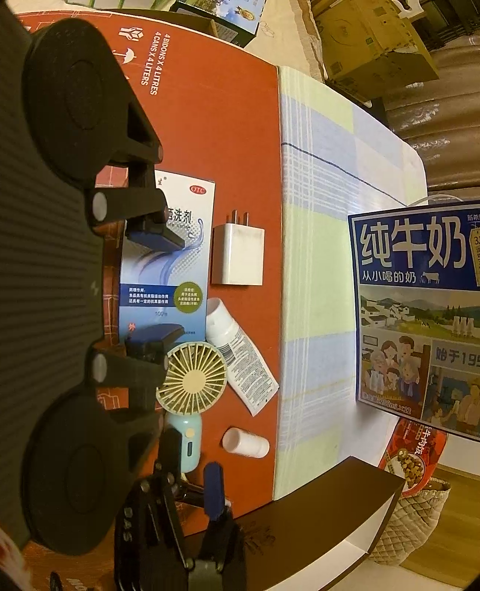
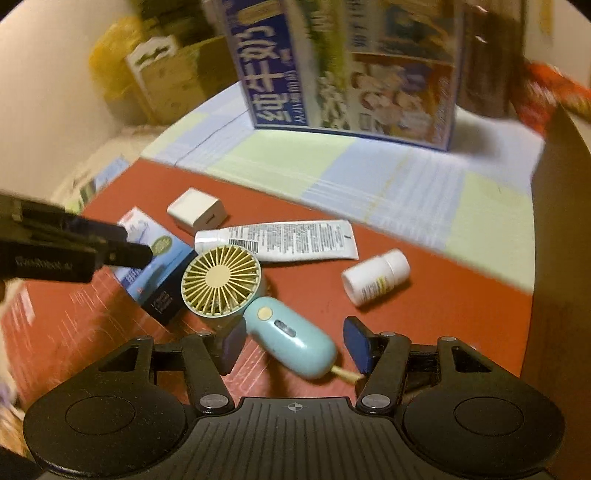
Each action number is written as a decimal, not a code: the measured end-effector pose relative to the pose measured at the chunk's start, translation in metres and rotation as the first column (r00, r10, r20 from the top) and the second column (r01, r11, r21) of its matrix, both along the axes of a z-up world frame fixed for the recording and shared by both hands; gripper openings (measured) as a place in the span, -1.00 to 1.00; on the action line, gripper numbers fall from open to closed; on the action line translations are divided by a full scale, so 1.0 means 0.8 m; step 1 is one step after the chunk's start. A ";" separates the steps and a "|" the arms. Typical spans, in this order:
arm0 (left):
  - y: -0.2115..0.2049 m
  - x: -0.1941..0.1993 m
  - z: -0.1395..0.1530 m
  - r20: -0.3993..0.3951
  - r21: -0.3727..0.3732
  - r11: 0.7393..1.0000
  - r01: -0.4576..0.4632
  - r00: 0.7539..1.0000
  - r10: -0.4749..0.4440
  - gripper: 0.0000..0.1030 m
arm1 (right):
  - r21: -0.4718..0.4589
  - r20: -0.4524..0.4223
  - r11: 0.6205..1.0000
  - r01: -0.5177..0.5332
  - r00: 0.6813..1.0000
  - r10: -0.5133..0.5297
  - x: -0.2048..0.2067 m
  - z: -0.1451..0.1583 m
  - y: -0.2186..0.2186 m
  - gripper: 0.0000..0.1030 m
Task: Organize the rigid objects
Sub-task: 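Grasp the light-blue handheld fan by its handle with the right tool, then lift the fan with the right tool while the left tool moves to the black spray bottle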
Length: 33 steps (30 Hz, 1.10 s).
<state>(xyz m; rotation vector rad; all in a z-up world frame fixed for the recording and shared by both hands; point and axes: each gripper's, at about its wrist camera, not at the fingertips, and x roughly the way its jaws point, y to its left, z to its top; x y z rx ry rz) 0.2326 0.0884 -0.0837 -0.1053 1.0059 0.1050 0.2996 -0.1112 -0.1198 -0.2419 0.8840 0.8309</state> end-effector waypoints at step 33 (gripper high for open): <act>-0.008 -0.057 -0.005 -0.020 -0.009 1.000 -0.007 1.000 0.007 -0.25 | -0.078 0.055 0.996 -0.041 0.997 0.045 -0.067 -0.020 0.029 -0.41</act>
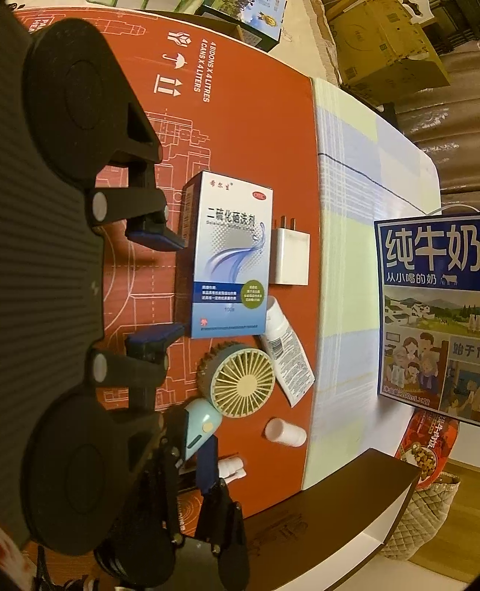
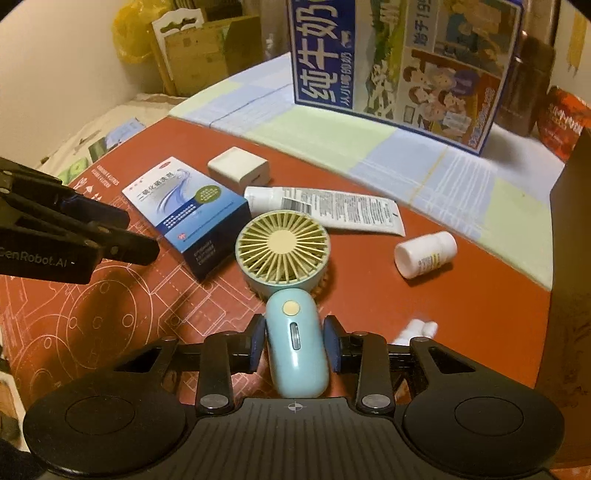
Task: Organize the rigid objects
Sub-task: 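Lift the fan with the right tool while the left tool moves to the black spray bottle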
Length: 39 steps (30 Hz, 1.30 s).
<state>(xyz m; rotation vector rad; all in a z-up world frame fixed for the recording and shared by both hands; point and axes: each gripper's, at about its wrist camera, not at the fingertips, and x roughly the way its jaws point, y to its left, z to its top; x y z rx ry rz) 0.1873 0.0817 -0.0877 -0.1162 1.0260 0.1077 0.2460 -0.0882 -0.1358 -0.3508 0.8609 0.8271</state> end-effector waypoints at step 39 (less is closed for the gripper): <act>-0.059 -0.027 0.003 0.018 -0.029 0.988 0.153 0.988 -0.153 -0.25 | 0.071 0.094 0.984 0.162 0.981 -0.169 -0.095 0.044 -0.100 -0.43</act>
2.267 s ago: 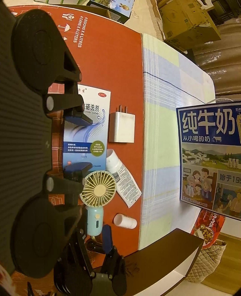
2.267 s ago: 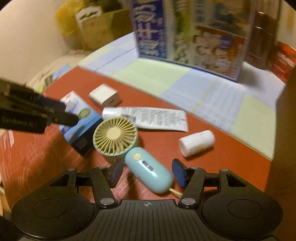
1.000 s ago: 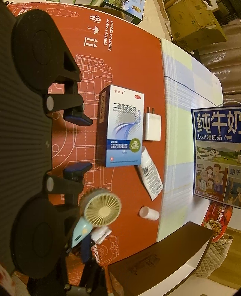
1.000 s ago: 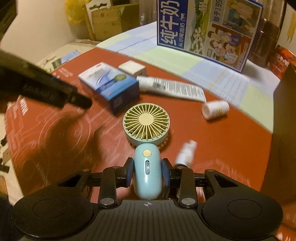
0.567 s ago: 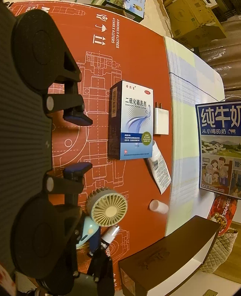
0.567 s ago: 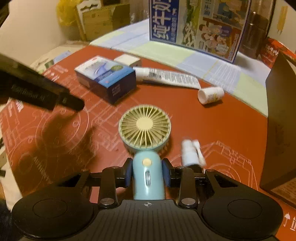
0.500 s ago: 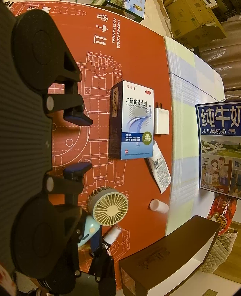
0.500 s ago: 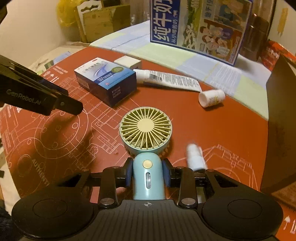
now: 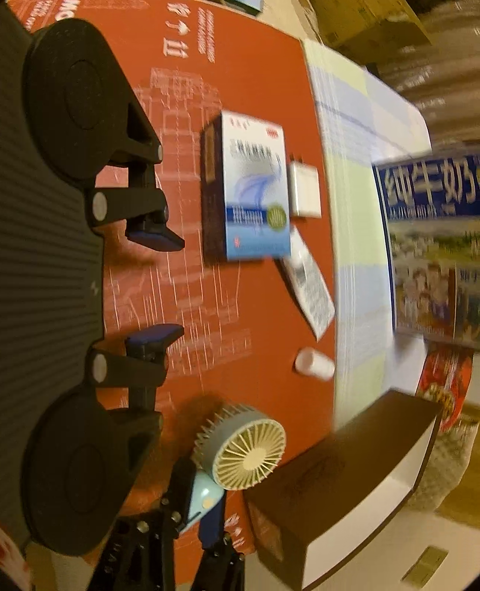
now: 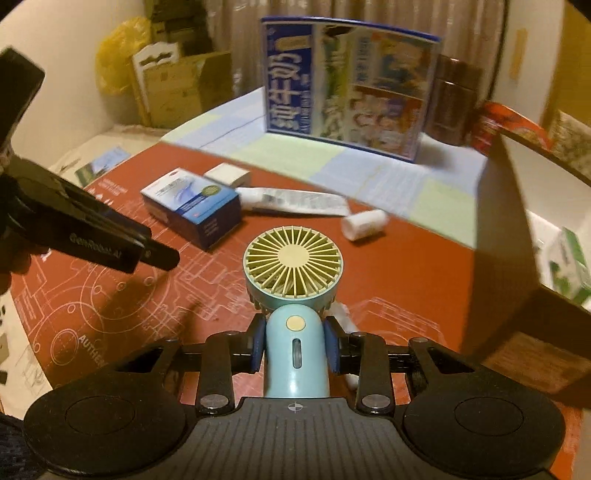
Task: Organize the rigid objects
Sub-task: 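Lift the fan with the right tool while the left tool moves to the black spray bottle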
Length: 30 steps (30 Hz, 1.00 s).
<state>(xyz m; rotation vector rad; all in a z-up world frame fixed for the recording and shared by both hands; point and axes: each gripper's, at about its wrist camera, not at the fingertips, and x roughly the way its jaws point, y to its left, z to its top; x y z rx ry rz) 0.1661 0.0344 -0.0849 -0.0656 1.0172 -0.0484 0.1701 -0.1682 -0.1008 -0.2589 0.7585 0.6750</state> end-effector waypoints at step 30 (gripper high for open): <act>-0.169 0.058 -0.028 -0.053 -0.127 0.971 0.201 0.977 -0.209 0.07 | 0.010 -0.095 0.914 0.405 0.911 -0.402 -0.027 -0.009 -0.179 -0.42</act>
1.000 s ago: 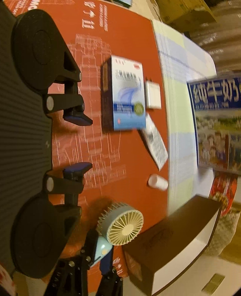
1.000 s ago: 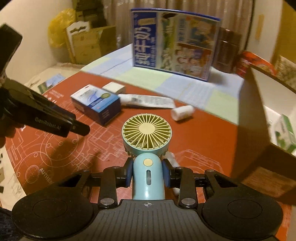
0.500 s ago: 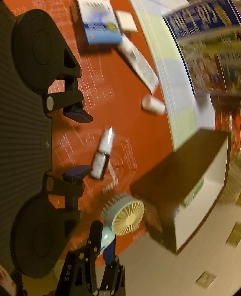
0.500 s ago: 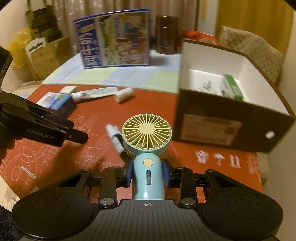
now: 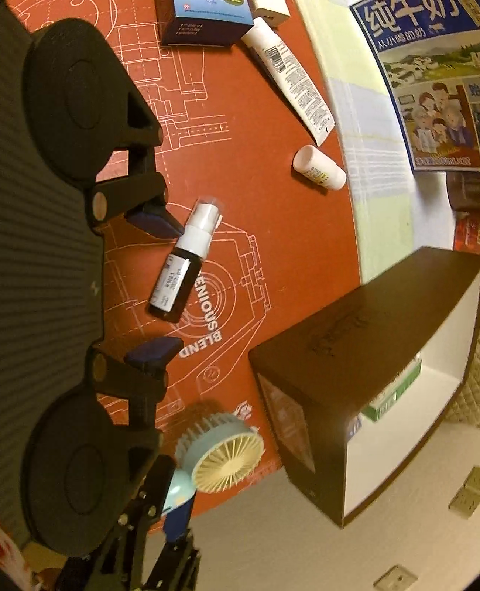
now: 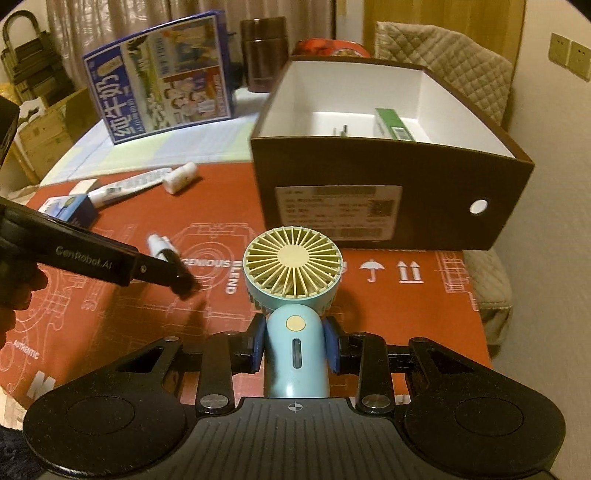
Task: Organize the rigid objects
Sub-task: 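Grasp the black spray bottle upright with the left tool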
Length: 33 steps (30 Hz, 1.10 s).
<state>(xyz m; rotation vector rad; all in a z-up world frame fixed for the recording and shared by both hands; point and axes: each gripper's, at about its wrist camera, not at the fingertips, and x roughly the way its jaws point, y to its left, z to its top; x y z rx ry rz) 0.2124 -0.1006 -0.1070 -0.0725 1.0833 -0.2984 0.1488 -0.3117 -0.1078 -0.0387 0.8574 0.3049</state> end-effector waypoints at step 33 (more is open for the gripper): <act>0.008 0.033 -0.027 0.035 0.187 0.978 0.096 0.994 -0.104 -0.32 | -0.011 -0.060 1.000 -0.001 0.998 0.000 0.035 -0.045 -0.017 -0.41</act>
